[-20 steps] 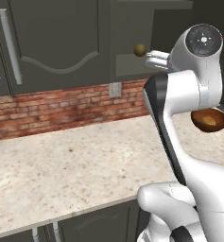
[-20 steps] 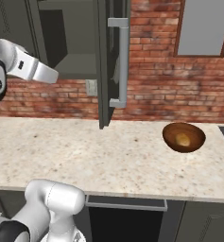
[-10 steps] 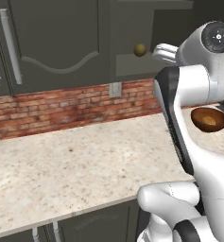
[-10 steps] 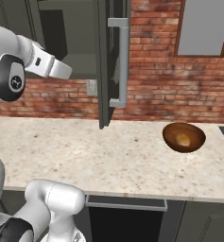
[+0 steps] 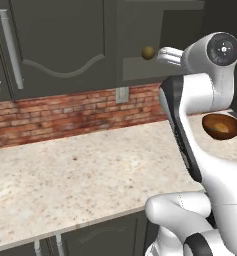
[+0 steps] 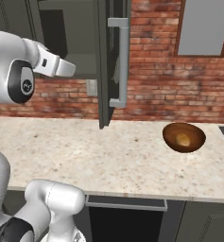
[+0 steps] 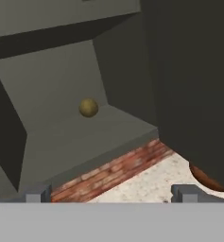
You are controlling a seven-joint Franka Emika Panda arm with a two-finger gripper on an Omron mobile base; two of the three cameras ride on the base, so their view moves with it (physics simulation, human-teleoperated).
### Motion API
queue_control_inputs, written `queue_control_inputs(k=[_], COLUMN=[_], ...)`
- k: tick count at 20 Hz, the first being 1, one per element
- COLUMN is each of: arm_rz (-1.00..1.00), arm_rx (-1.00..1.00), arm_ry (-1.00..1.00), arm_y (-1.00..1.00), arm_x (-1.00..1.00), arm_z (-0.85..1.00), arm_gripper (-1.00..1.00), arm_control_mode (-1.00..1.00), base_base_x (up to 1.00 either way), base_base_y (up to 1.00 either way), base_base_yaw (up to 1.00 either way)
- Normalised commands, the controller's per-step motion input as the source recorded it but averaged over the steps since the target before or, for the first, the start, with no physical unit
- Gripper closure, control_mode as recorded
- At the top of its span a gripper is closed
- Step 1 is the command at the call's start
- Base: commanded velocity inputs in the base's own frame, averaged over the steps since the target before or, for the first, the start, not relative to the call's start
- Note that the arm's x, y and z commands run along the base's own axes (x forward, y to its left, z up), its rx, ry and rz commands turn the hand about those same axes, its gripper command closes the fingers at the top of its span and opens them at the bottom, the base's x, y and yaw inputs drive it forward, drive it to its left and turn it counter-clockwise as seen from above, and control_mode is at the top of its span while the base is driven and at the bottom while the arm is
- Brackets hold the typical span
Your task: Pick the potatos from the cabinet and place them in one bowl. Pick the pear from the sink and place it in the other bowl.
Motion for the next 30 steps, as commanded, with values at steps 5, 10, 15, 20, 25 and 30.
queue_control_inputs(k=[5,10,15,20,25,30], arm_rz=[0.08,0.08,0.04,0.0,0.0,0.01], arm_rx=[0.0,-0.02,-0.02,0.0,0.0,0.0], arm_ry=[0.03,0.07,0.01,0.0,0.0,-0.02], arm_y=[0.0,0.0,0.0,0.0,0.0,-0.01], arm_x=[0.54,0.6,0.24,0.25,0.26,0.28], arm_z=[0.03,0.0,-0.01,0.0,0.0,-0.01], arm_gripper=[-1.0,-1.0,-1.0,-1.0,-1.0,-1.0], arm_control_mode=[-1.0,-1.0,-1.0,-1.0,-1.0,-1.0], base_base_x=[0.0,0.0,0.0,0.0,0.0,0.0], base_base_y=[0.0,0.0,0.0,0.0,0.0,0.0], base_base_yaw=[0.0,0.0,0.0,0.0,0.0,0.0])
